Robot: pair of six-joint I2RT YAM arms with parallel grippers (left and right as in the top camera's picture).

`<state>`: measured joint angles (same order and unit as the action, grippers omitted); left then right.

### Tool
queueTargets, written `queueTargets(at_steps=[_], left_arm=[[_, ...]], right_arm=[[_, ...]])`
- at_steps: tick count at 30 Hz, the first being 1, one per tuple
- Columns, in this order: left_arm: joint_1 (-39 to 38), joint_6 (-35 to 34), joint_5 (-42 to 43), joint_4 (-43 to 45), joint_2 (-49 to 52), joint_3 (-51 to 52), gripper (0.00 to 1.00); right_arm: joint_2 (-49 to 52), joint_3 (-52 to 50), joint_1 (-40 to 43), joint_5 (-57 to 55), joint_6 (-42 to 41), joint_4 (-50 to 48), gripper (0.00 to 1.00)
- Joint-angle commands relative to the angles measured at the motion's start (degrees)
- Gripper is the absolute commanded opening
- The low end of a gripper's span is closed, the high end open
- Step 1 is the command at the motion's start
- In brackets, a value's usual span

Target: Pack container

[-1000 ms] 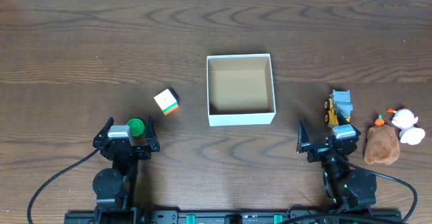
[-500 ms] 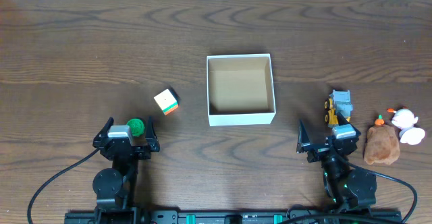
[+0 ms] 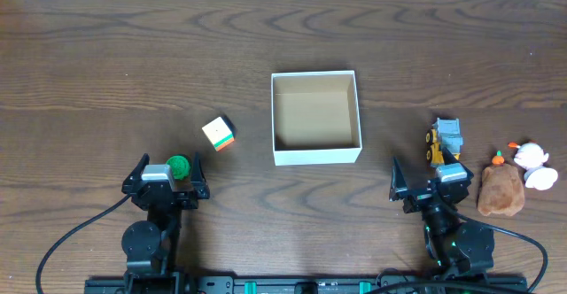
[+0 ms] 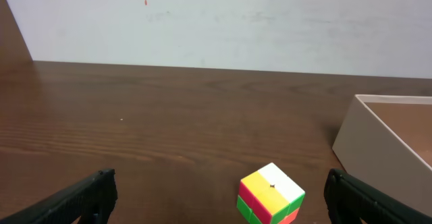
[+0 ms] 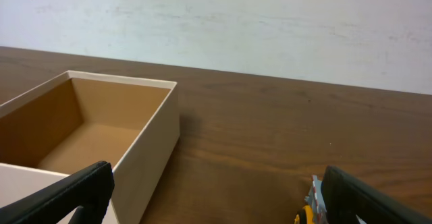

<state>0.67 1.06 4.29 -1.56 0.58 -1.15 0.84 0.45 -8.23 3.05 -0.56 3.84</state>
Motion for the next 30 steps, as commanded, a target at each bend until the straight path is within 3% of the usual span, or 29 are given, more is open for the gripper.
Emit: queueTargets(at_steps=[1,25,30], left_arm=[[0.3,-0.7,0.7,-2.0,-0.3,0.9,0.98],[0.3,-0.8,0.7,-2.0,-0.3,0.9,0.98],[0.3,-10.0,0.7,-4.0,0.1,-0.5,0.98]], right_arm=[[-0.6,-0.1,0.3,0.3,0.9,0.2,0.99],[-0.6,-0.1,0.3,0.6,-1.4,0.0,0.99],[0.2,0.2,0.3,-1.4,-6.1,0.3,0.99]])
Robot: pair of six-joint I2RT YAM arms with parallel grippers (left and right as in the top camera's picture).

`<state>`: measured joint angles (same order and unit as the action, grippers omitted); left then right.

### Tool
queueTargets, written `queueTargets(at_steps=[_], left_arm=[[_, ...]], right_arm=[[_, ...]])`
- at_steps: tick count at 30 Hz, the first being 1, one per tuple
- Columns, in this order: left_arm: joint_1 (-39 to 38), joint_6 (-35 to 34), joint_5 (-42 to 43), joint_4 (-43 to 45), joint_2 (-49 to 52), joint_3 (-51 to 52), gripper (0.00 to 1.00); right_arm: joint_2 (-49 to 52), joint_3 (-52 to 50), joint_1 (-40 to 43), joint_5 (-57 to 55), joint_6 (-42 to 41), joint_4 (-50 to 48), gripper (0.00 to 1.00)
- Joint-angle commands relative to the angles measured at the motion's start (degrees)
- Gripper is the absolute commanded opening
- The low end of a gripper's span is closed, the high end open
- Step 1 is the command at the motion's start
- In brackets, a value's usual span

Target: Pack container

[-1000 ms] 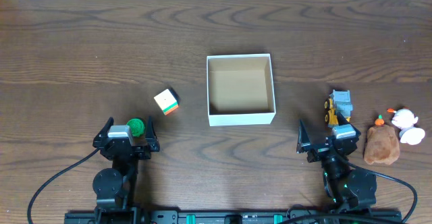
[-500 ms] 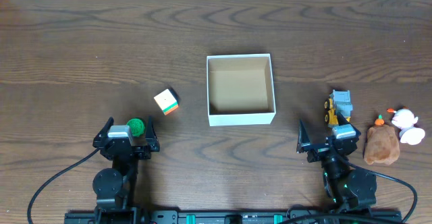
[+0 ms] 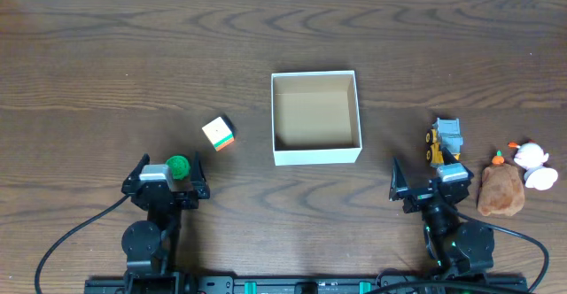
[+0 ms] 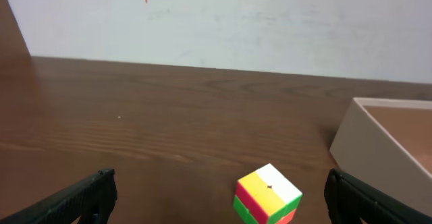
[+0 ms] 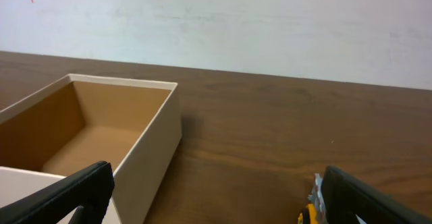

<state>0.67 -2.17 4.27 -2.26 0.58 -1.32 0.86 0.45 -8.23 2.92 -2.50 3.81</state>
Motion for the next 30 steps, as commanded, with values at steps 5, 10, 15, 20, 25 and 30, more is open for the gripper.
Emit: queueTargets(at_steps=[5,10,15,20,25,30], left_arm=[[0.3,-9.1,0.7,-7.5,5.3,-7.8,0.98],[0.3,-9.1,0.7,-13.3,17.5,-21.0,0.98],[0.3,-9.0,0.4,-25.2,32.9,-37.2,0.98],[0.3,-9.1,0.5,-38.6,46.4,-50.9,0.98],[0.3,-9.1,0.7,-45.9,55.7,-57.0,0.98],[0.3,-9.1,0.7,-47.4,59.8,-57.0,0.98]], right_arm=[[3.2,3.9,0.9,-3.4,-7.5,1.9,0.99],[13.9,15.0,4.8,-3.8,-9.5,8.8,0.99],[32.2,32.3,12.1,-0.1,-6.4,19.5,0.99],[52.0,53.1,19.3,4.0,-1.1,36.2,0.99],[71.2,70.7,22.7,3.9,5.4,53.1,0.99],[81.9,74.7,22.8,3.6,5.5,54.6,0.99]])
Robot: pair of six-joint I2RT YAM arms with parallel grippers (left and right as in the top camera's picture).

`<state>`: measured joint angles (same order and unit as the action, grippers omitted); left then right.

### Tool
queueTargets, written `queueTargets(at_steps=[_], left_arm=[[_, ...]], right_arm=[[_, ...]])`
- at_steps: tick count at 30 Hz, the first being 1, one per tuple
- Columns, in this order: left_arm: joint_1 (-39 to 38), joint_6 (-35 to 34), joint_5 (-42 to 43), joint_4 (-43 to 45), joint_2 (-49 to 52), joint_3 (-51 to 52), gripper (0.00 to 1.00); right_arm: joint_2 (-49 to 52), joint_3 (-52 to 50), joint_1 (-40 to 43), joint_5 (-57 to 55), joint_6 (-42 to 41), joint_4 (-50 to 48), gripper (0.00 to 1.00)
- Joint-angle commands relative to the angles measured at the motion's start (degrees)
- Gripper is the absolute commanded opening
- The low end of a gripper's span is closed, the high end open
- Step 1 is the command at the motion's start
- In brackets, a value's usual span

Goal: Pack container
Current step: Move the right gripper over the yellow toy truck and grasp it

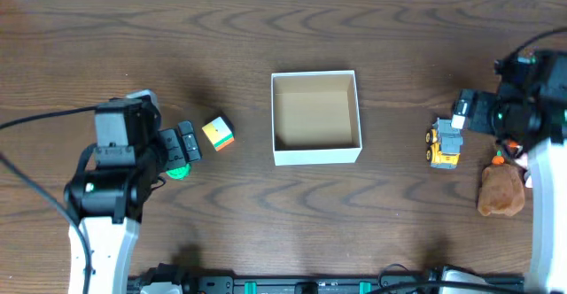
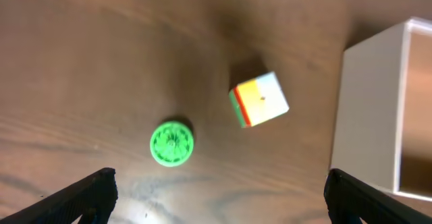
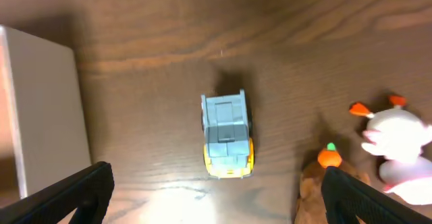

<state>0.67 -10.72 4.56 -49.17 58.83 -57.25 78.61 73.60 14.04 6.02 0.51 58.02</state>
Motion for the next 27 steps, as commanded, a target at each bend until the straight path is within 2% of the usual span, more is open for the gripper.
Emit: queueTargets(at_steps=[1,16,22,27], left_arm=[[0.3,-0.6,0.4,-0.5,2.2,-1.0,0.98],[0.3,-0.6,0.4,-0.5,3.7,-1.0,0.98],[0.3,-0.6,0.4,-0.5,3.7,-1.0,0.98],[0.3,-0.5,0.4,-0.5,3.7,-1.0,0.98]], right_arm=[[5.8,1.6,0.5,-0.5,2.6,0.2,0.99],[25.0,1.5,-0.2,-2.9,2.4,-1.9,0.97],[29.0,1.5,-2.5,-3.0,2.3,-1.9,0.94],[29.4,1.5,-3.9,-3.0,2.3,-1.7,0.77]])
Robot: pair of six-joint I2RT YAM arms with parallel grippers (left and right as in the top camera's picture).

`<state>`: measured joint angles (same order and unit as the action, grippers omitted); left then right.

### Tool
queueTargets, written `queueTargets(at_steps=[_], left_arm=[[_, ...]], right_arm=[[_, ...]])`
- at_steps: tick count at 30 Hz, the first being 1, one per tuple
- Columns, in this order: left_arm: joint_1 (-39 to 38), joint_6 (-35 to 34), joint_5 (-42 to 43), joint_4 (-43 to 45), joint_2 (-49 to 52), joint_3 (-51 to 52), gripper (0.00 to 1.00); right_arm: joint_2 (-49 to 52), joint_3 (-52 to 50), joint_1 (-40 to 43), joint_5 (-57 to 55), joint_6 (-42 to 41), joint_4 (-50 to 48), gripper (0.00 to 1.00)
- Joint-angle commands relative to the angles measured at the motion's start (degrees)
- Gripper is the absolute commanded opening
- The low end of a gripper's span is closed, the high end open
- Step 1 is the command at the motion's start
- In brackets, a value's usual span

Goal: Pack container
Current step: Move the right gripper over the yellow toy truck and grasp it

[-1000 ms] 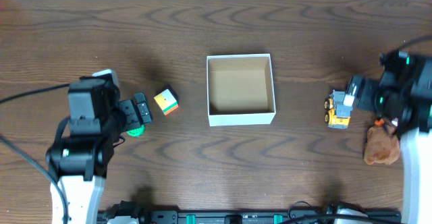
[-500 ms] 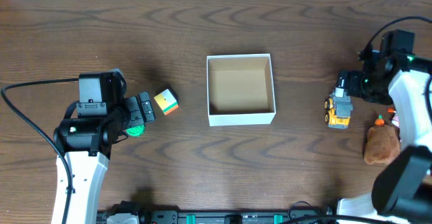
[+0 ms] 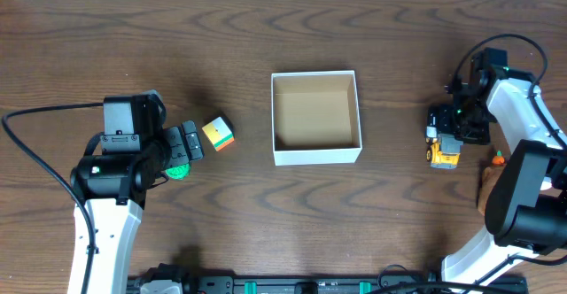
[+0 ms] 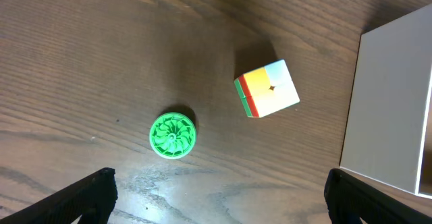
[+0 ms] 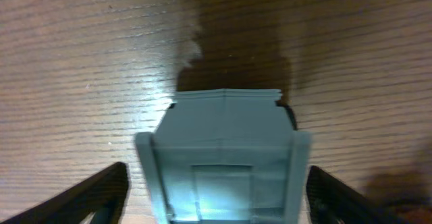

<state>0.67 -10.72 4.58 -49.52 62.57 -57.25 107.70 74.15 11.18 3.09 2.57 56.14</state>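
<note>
An open white cardboard box (image 3: 316,118) stands mid-table. To its left lie a coloured cube (image 3: 218,133) (image 4: 267,89) and a green round disc (image 3: 180,168) (image 4: 173,135). My left gripper (image 3: 183,143) (image 4: 216,200) hangs open above them, nothing between its fingers. To the right of the box stands a toy truck (image 3: 446,155) (image 5: 223,156) with a blue-grey bed and yellow cab. My right gripper (image 3: 452,122) (image 5: 217,198) is low over it, open, one finger on either side of the bed.
A brown rock-like toy (image 3: 498,193) with an orange top piece (image 3: 499,159) sits at the right edge of the table, just right of the truck. The box wall (image 4: 388,102) lies to the right of the cube.
My right gripper has dropped from high above the truck to close over it, fingers straddling the bed. The left gripper has shifted slightly over the cube and disc. No object has moved.
Both arms rested at the front edge of the table, grippers open, looking across it. Then both stood raised and pointed down, the left over cube and disc, the right over the truck. Now the right is low around the truck.
</note>
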Motion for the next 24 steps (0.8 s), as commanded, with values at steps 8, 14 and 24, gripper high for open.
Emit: queueTargets(at_steps=[8,14,24], left_arm=[[0.3,-0.6,0.4,-0.1,0.0,-1.0,0.98],[0.3,-0.5,0.4,-0.1,0.0,-1.0,0.98],[0.3,-0.6,0.4,-0.1,0.0,-1.0,0.98]], right_arm=[[0.3,0.9,-1.2,-0.1,0.3,0.9,0.61],[0.3,0.9,-1.2,-0.1,0.3,1.1,0.52],[0.3,1.0,-1.2,-0.1,-0.1,1.3,0.22]])
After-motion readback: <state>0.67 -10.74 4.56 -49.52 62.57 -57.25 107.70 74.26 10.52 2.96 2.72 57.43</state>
